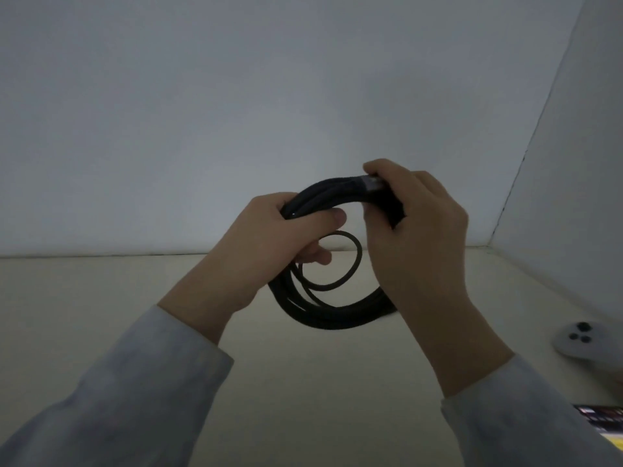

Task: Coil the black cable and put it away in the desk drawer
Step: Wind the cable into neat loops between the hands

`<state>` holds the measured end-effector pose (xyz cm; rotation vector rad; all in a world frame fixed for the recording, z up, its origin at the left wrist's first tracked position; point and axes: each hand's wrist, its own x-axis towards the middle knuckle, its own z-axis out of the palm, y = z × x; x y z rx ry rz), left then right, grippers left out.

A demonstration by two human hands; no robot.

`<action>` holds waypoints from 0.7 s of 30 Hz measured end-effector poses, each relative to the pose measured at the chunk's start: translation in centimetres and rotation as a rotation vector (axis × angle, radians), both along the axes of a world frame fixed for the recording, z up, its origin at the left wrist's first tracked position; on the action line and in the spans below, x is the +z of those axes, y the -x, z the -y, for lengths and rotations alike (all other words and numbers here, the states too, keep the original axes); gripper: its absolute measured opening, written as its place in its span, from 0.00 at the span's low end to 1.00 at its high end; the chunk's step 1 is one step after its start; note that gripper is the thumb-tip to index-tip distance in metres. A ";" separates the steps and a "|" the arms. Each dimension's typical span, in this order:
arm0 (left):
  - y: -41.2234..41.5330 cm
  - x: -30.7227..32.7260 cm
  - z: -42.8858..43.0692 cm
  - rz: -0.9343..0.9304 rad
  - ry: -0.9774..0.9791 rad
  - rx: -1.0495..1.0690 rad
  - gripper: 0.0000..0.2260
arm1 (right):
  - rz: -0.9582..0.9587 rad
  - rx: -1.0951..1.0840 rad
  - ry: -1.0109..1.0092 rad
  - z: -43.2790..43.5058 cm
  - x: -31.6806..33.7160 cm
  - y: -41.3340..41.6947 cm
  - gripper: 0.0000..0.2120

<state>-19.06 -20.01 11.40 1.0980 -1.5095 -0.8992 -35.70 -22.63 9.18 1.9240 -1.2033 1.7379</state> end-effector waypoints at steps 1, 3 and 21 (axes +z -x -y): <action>0.0 -0.1 0.0 -0.027 0.004 0.004 0.11 | 0.032 0.000 -0.009 0.0 0.0 -0.1 0.17; 0.4 0.0 -0.1 0.020 0.088 0.117 0.21 | 0.067 0.011 -0.023 -0.1 0.0 -0.3 0.16; 2.2 -1.3 0.0 0.464 0.358 0.338 0.27 | -0.388 -0.283 -0.214 -1.2 0.2 -0.9 0.08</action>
